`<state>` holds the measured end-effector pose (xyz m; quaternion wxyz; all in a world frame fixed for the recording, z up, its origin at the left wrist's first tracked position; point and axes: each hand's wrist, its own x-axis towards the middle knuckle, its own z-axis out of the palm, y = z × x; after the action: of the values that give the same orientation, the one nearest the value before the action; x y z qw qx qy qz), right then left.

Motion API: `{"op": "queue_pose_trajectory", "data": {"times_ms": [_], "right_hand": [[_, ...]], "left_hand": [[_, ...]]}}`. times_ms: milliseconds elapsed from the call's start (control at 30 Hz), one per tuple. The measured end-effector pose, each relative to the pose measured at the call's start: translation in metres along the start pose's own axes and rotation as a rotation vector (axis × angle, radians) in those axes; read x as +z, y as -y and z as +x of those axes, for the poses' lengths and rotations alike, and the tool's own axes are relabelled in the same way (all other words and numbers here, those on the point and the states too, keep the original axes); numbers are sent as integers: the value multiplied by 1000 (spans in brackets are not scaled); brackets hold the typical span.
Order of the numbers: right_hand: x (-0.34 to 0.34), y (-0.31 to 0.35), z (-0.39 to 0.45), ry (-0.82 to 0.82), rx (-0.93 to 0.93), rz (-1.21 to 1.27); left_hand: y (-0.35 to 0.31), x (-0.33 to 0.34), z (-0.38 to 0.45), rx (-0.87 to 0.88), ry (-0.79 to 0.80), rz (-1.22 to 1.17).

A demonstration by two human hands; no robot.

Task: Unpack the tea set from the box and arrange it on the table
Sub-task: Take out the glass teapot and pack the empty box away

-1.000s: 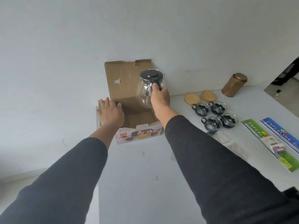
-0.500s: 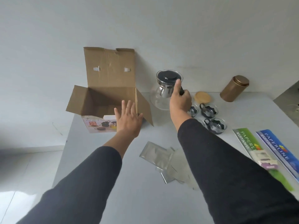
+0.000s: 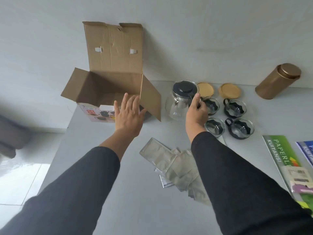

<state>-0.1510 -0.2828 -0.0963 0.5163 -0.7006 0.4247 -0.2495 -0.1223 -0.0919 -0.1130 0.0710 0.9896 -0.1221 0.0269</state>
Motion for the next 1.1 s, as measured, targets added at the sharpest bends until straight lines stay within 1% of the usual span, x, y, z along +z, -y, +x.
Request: {"op": "queue_pose_trajectory", "data": {"times_ms": [333,633,800,900,967,1000,1033,1100], "right_hand": [[9,-24,21,21,0,-12],[9,-36,24,68,-21,10],[5,-38,27,57,-61,-41],[4,-34,21,-86,-200,-47],[4,-28,9,-223,-346,-160],[5,-25,1,-259,-415,-210],[9,-20,-9,-263,-480,-234],[21,-15,-28,-174,-570,-215]], "left_hand": [[3,9,3,-4,-40,50],[0,10,2,-5,-73,18],[4,6,5,27,-69,0],[10,3,5,59,-96,-64],[14,-2,3,51,-150,-111],[17,-6,2,38,-191,-128],[20,-11,2,18,-233,-143],[30,-21,4,-47,-295,-158]]}}
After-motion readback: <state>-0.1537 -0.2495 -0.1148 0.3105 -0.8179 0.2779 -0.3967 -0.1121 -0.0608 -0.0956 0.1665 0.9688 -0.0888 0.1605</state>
